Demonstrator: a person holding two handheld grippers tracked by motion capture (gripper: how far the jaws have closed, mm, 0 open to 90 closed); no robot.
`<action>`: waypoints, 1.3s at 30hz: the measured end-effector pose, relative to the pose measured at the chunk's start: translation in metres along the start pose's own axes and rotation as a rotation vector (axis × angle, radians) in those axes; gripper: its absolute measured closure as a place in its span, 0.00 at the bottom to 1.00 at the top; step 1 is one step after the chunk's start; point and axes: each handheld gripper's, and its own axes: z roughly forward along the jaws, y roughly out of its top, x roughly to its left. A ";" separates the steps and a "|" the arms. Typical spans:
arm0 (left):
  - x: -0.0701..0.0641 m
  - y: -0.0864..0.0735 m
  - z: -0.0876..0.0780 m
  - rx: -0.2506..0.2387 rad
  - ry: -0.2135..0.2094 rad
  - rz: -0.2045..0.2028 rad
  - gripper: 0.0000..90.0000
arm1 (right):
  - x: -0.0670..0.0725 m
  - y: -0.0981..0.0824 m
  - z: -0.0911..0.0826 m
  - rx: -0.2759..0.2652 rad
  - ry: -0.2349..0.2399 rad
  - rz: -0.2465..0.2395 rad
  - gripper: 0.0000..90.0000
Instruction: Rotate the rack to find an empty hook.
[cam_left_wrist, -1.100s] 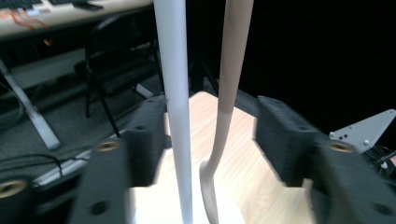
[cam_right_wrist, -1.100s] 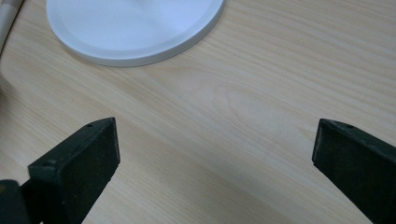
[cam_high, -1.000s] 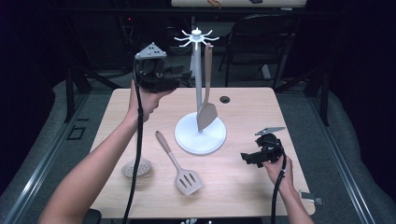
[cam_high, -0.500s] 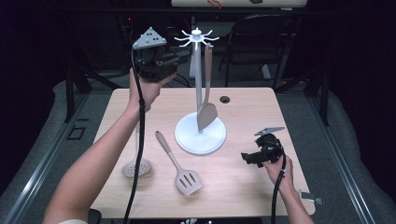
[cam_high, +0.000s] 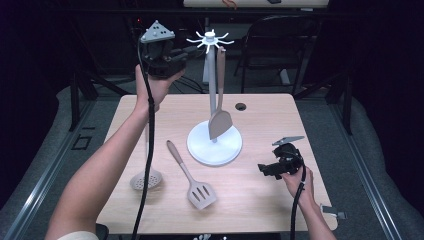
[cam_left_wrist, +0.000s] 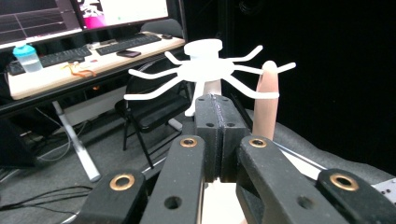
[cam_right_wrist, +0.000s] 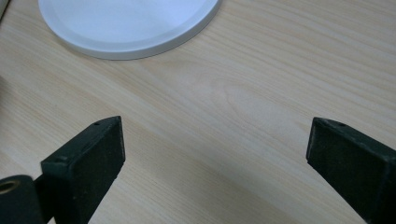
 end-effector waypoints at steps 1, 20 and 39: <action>0.000 0.000 0.000 0.000 0.000 0.000 1.00 | 0.000 0.000 0.000 0.000 0.000 0.000 0.05; 0.014 -0.004 0.001 0.006 0.036 -0.033 1.00 | 0.000 0.000 0.000 0.005 -0.006 -0.004 0.05; -0.016 0.006 -0.009 -0.022 -0.027 0.033 1.00 | 0.001 0.000 0.000 0.006 -0.011 -0.008 0.05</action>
